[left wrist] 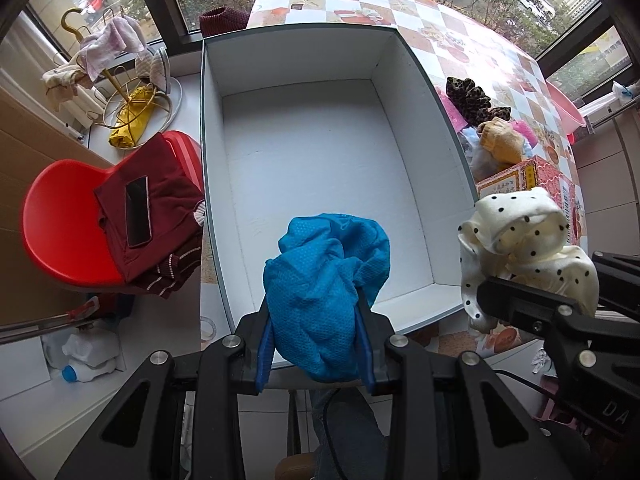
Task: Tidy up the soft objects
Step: 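Lift and carry the blue cloth and polka-dot scrunchie over the white box, then open the left tool dropping the blue cloth while the right tool releases the scrunchie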
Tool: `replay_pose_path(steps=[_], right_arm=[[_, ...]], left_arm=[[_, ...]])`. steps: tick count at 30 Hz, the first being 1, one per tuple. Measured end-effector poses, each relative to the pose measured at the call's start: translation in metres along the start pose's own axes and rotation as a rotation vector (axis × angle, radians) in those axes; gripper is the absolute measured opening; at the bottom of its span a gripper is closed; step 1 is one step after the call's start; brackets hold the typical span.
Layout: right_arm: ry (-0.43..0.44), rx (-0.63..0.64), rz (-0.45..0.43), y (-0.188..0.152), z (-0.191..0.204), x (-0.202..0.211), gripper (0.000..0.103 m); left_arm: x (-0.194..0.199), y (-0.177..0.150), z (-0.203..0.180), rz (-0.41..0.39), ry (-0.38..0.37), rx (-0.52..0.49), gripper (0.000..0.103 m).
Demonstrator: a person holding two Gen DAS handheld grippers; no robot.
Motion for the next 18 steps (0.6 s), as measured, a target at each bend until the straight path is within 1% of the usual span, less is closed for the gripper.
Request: replay_pose_path(steps=[18], right_arm=[[0.000, 0.009, 0.010, 0.0052, 0.0043, -0.0069, 0.025]], left_arm=[[-0.0011, -0.0001, 0.0012, 0.002, 0.001, -0.001, 0.037]])
Point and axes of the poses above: each gripper's, at about its wrist camera, not at the fingertips, and x roughly against the way its jaws point, z to its left, y to its top, the point moved 2 cm from there along -x, roughly the way its jaws point, and after that the axes turned 13 degrees about y, right-handed, at the moved point
